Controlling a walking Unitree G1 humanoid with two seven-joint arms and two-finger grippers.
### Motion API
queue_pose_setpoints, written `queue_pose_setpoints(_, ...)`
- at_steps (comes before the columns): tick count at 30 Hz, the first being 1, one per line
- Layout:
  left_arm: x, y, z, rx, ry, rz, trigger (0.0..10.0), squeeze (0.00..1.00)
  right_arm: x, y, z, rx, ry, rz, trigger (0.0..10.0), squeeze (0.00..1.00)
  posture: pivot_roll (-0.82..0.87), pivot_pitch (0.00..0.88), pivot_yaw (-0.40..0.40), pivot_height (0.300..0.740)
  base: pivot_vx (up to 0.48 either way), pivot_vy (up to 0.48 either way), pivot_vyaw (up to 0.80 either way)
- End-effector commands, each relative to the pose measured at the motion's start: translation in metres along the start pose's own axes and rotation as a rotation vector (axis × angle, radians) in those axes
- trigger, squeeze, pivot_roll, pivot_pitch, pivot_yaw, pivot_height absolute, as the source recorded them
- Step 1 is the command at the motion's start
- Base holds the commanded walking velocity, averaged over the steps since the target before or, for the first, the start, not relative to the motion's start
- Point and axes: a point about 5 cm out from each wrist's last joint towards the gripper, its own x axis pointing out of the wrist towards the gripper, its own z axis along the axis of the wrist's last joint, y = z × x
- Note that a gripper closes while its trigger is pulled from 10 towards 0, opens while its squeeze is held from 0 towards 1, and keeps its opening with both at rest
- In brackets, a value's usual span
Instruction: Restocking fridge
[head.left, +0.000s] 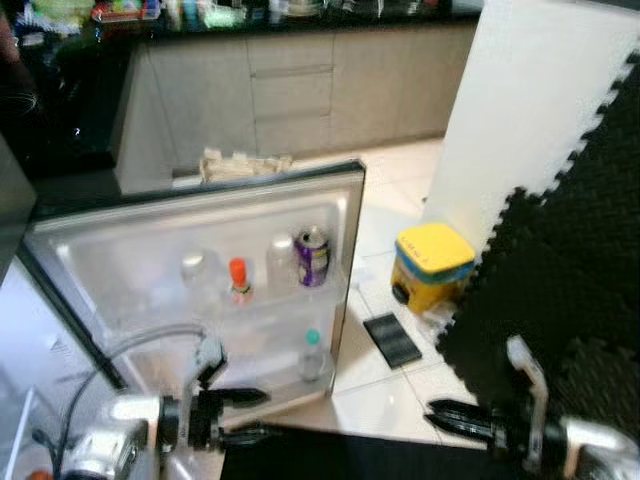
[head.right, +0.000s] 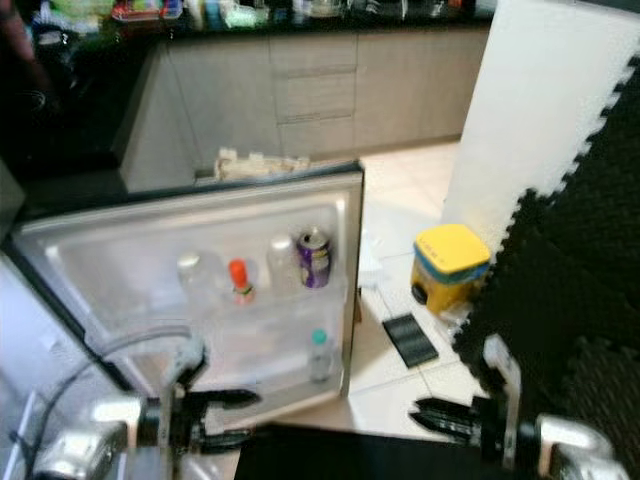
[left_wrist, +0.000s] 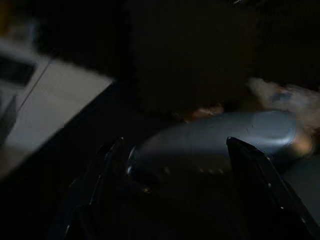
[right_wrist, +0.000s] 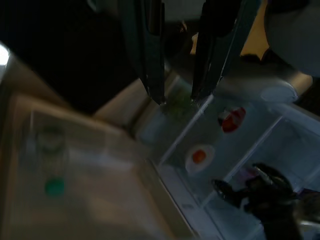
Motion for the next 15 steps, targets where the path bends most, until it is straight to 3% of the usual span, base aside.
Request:
queue_pose_setpoints(1,0.003,0.001,-0.008,-0.011,0.025,0.041,10.0,0.00,0.003,0.000,-0.006,0.003,0.016,-0.009,10.0,0.00,0.02,0.000,0.001,0.740,0.000,0.000,0.00)
queue_pose_setpoints(4,0.008,0.004,-0.038,-0.130,0.073,0.200,10.0,0.00,0.008,-0.003,-0.019,0.023,0.038,-0.068,10.0,0.00,0.02,0.000,0.001,0.740,0.000,0.000,0.00)
queue_pose_setpoints(6,0.008,0.004,-0.038,-0.130,0.073,0.200,10.0,0.00,0.008,-0.003,-0.019,0.023,0.038,-0.068,10.0,0.00,0.02,0.000,0.001,0.740,0.000,0.000,0.00)
queue_pose_setpoints(9,0.011,0.002,-0.080,-0.330,0.108,0.513,10.0,0.00,0.021,-0.016,-0.053,0.091,0.115,-0.307,10.0,0.00,0.02,0.000,-0.003,0.740,0.000,0.000,0.00)
queue_pose_setpoints(10,0.011,0.002,-0.080,-0.330,0.108,0.513,10.0,0.00,0.021,-0.016,-0.053,0.091,0.115,-0.307,10.0,0.00,0.02,0.000,-0.003,0.740,0.000,0.000,0.00)
queue_pose_setpoints(12,0.010,-0.003,-0.096,-0.404,0.122,0.633,10.0,0.00,0.027,-0.018,-0.071,0.107,0.174,-0.436,10.0,0.00,0.02,0.000,-0.003,0.740,0.000,0.000,0.00)
queue_pose_setpoints(14,0.010,-0.004,-0.099,-0.420,0.125,0.656,10.0,0.00,0.028,-0.019,-0.076,0.106,0.191,-0.474,10.0,0.00,0.02,0.000,-0.003,0.740,0.000,0.000,0.00)
queue_pose_setpoints(15,0.009,-0.006,-0.105,-0.450,0.132,0.699,10.0,0.00,0.026,-0.023,-0.081,0.095,0.226,-0.585,10.0,0.00,0.02,0.000,-0.004,0.740,0.000,0.000,0.00)
